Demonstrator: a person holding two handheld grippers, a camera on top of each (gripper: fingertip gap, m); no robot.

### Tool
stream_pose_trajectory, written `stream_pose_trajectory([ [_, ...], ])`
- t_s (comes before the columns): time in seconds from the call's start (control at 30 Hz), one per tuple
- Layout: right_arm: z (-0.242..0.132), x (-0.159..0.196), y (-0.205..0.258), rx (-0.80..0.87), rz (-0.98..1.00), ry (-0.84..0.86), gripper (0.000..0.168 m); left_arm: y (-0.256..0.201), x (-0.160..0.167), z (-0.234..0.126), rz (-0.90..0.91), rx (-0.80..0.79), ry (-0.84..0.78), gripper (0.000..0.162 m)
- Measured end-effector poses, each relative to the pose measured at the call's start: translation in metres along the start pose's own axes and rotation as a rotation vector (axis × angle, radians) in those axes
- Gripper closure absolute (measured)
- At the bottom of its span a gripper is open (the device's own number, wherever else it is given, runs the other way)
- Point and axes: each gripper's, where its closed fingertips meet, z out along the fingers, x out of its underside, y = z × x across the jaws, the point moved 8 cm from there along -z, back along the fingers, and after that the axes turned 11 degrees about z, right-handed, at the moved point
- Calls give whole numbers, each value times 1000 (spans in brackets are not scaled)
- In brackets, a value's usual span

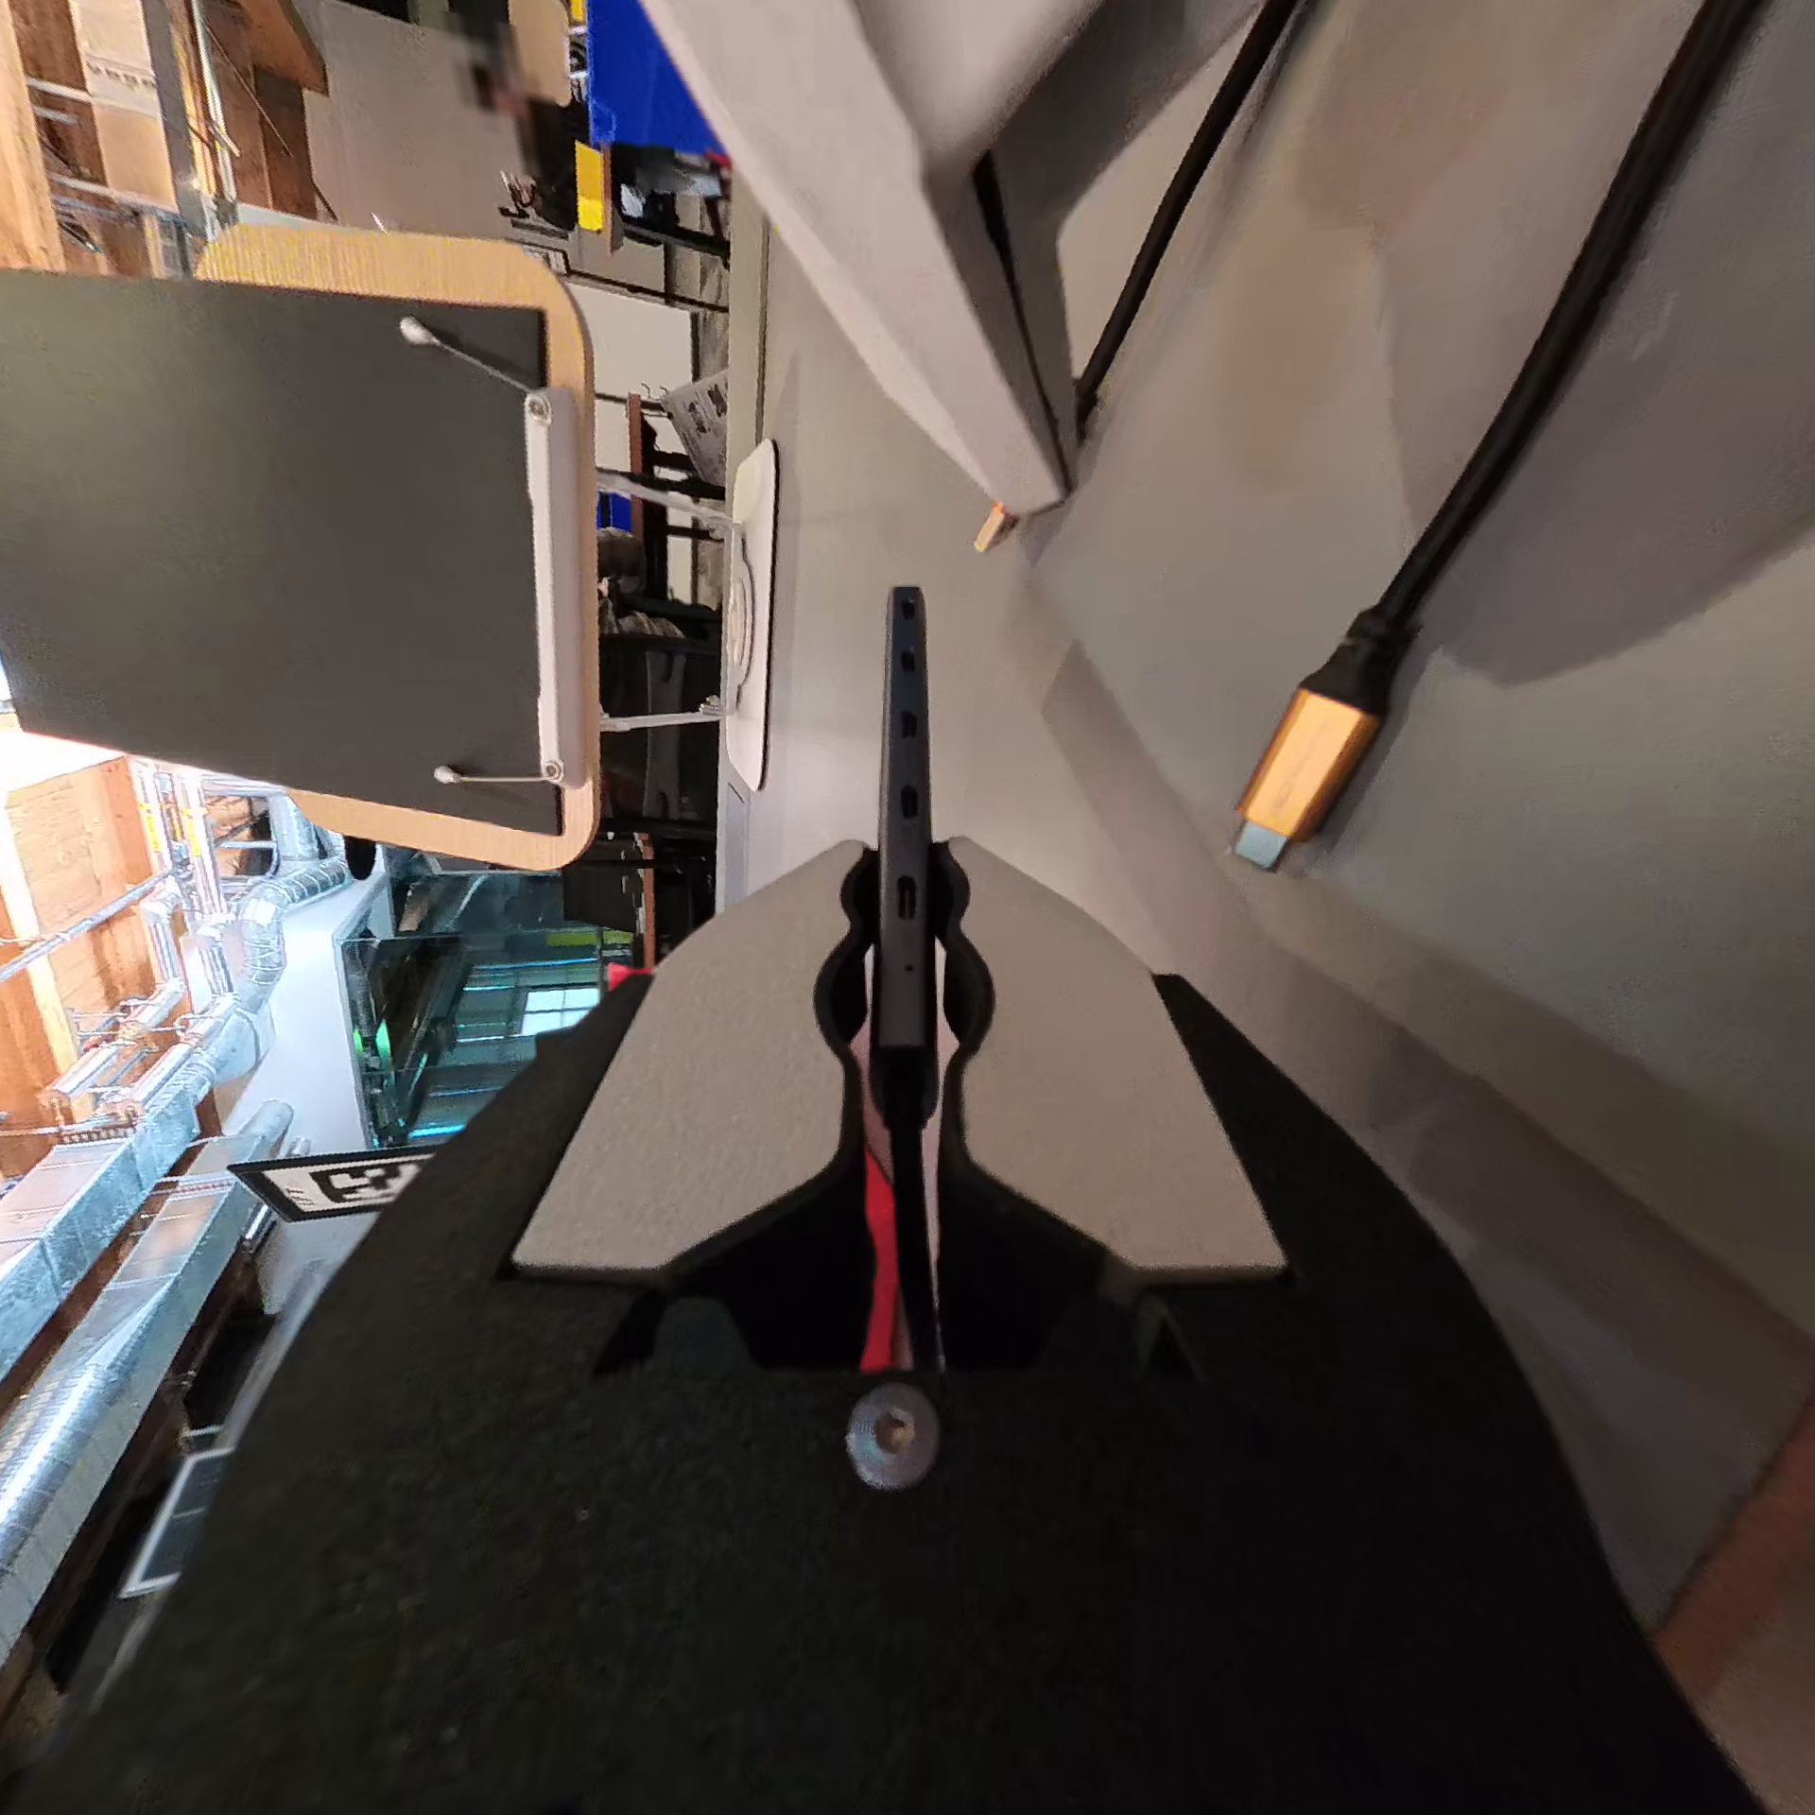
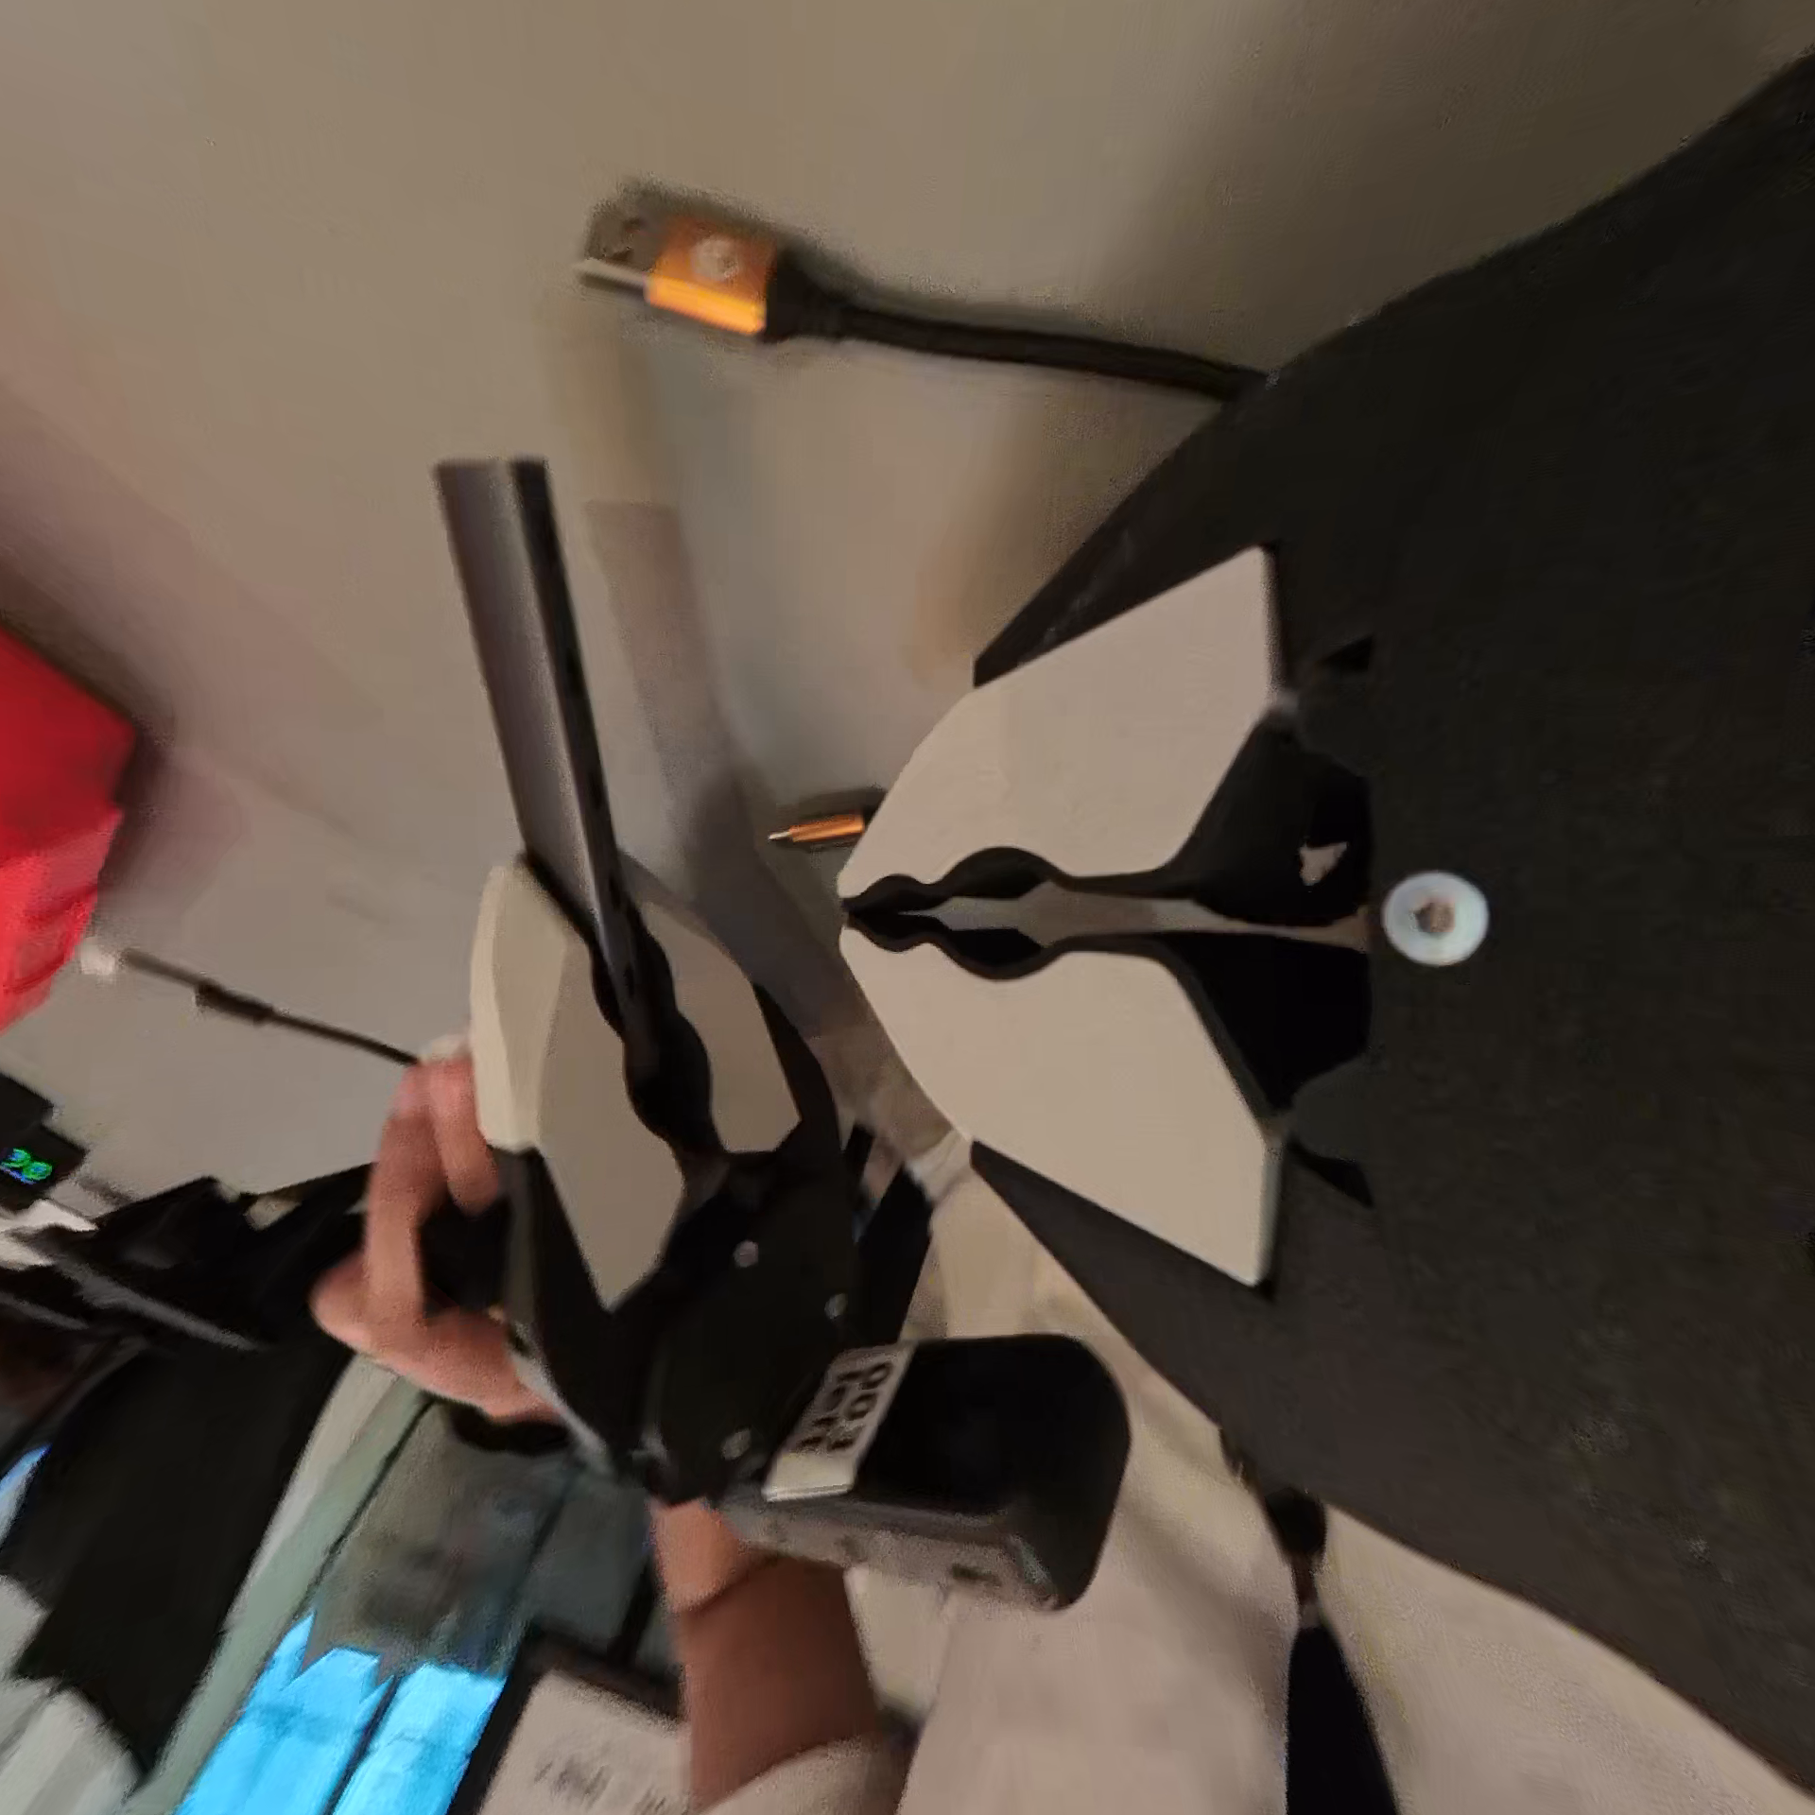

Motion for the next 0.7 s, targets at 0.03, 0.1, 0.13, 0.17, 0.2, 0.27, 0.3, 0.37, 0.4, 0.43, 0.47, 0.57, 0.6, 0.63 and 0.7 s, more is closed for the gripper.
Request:
stream_pose_trajectory([
  [0.03, 2, 1, 7, 40, -107, -3, 168, 1, 3, 0, -13, 3, 5, 152],
  [0.1, 11, 6, 15, 178, -356, -10, 162, 5, 11, 0, -37, -1, 21, 152],
  [0.13, 16, 10, 16, 244, -466, -5, 158, 7, 16, -1, -49, 0, 29, 152],
  [0.17, 22, 16, 17, 276, -555, 18, 155, 9, 20, -2, -60, 0, 33, 152],
  [0.2, 28, 21, 17, 296, -621, 48, 149, 10, 25, -4, -68, -2, 35, 152],
  [0.27, 35, 28, 15, 355, -735, 101, 143, 11, 33, -7, -74, -5, 43, 152],
  [0.3, 38, 28, 13, 399, -778, 105, 143, 10, 36, -9, -75, -6, 43, 152],
  [0.37, 43, 30, 11, 433, -806, 127, 144, 8, 39, -12, -73, -1, 43, 152],
  [0.4, 45, 30, 10, 446, -805, 136, 144, 8, 40, -13, -71, 2, 41, 152],
  [0.43, 46, 29, 9, 459, -811, 130, 148, 7, 40, -14, -68, 4, 37, 152],
  [0.47, 45, 28, 8, 476, -822, 129, 152, 7, 39, -14, -65, 6, 31, 152],
  [0.57, 45, 27, 7, 543, -880, 129, 159, 5, 35, -16, -50, 11, 8, 152],
  [0.6, 45, 27, 7, 538, -871, 138, 160, 4, 34, -17, -42, 11, 1, 152],
  [0.63, 45, 25, 7, 541, -831, 149, 160, 3, 32, -18, -33, 10, -5, 152],
  [0.7, 44, 20, 6, 523, -710, 177, 160, 2, 30, -18, -18, 8, -16, 152],
])
